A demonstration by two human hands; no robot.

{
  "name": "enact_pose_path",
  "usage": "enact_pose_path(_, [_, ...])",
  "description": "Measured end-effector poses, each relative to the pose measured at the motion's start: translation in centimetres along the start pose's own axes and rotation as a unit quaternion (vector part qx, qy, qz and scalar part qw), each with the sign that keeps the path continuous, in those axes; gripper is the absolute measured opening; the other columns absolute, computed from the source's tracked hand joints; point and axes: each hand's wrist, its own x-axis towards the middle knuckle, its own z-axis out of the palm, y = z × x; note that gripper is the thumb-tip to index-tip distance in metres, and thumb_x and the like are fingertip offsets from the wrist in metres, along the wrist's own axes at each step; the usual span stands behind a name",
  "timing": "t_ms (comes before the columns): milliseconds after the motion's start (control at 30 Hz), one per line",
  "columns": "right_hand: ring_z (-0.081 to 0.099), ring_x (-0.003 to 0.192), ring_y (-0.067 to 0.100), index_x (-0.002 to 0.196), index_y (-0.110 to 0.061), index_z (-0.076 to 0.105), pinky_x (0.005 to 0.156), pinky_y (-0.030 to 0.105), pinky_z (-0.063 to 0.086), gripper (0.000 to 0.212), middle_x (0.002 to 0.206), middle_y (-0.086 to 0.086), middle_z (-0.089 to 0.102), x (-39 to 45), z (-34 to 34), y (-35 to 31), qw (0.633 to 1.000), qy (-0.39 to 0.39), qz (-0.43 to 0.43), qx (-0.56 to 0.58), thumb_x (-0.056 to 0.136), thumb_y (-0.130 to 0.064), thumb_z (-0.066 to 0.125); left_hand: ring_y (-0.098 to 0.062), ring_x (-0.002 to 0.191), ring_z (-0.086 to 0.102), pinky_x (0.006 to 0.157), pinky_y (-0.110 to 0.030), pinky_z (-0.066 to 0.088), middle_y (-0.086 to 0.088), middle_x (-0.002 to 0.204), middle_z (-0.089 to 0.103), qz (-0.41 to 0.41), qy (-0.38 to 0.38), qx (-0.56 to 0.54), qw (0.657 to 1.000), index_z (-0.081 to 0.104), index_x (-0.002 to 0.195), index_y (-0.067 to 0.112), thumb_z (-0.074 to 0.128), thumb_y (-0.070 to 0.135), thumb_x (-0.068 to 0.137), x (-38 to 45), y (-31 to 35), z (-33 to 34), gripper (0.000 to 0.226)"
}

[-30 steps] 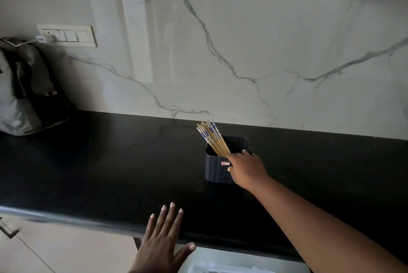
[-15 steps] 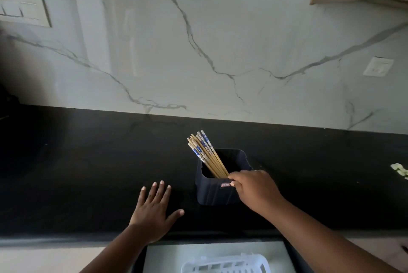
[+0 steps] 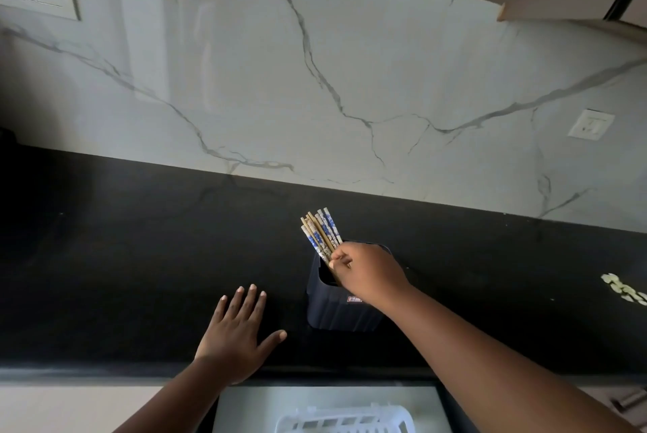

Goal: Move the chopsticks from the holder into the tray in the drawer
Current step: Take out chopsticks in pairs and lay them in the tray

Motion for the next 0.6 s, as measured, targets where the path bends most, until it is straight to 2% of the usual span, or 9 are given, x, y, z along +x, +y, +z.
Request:
enact_pose_path(167, [0.061,0.068,0.015,0.09,-0.021,0.063,0.056,0.029,0.047,0.027,0.076,-0.005,0.067,2.6,1.2,-1.9,0.998,0.041,0.029,0.028,0.083,-0.047,0.063,-0.021,0.145,-0.02,0.116,-0.04,-0.015,-0.002,0.159,-0.017,0.001,0.0,0.0,1.0,-0.009,0.151,0.018,0.002,0.078,0.083,0.0,-0.1,0.0,0.092])
enact_pose_path(267, [0.059,0.073,0.02,0.093,-0.019,0.06,0.055,0.027,0.037,0.03,0.081,-0.002,0.064,3.8,2.0,-3.0,0.998,0.066,0.017,-0.01,0.083,-0.047,0.064,-0.02,0.144,-0.021,0.114,-0.039,-0.016,0.0,0.157,-0.019,0.001,-0.003,-0.003,1.0,-0.009,0.151,0.02,0.0,0.08,0.08,0.1,-0.1,0.0,0.093])
enact_pose_path(400, [0.061,0.077,0.023,0.087,-0.018,0.051,0.056,0.027,0.033,0.023,0.086,0.001,0.063,4.6,2.7,-4.0,0.994,0.094,0.02,-0.054,0.086,-0.039,0.062,-0.019,0.144,-0.022,0.114,-0.039,-0.016,0.001,0.158,-0.017,0.002,0.004,-0.01,1.0,-0.007,0.152,0.021,-0.001,0.082,0.078,0.3,-0.3,0.2,0.096])
enact_pose_path(467, [0.063,0.077,0.025,0.092,-0.016,0.056,0.055,0.028,0.033,0.016,0.088,0.004,0.066,4.8,3.0,-4.0,0.992,0.095,0.025,-0.085,0.09,-0.031,0.056,-0.019,0.145,-0.02,0.115,-0.039,-0.015,0.001,0.159,-0.015,0.003,0.01,-0.012,1.0,-0.006,0.153,0.021,-0.002,0.082,0.077,0.3,-0.3,0.3,0.097])
enact_pose_path(600, [0.058,0.073,0.025,0.098,-0.012,0.064,0.054,0.029,0.034,0.021,0.09,0.009,0.067,5.1,2.9,-3.9,0.989,0.08,0.05,-0.113,0.095,-0.024,0.048,-0.018,0.145,-0.021,0.115,-0.039,-0.015,0.001,0.159,-0.015,0.003,0.011,-0.018,1.0,-0.005,0.153,0.022,-0.001,0.083,0.076,0.3,-0.5,0.3,0.098])
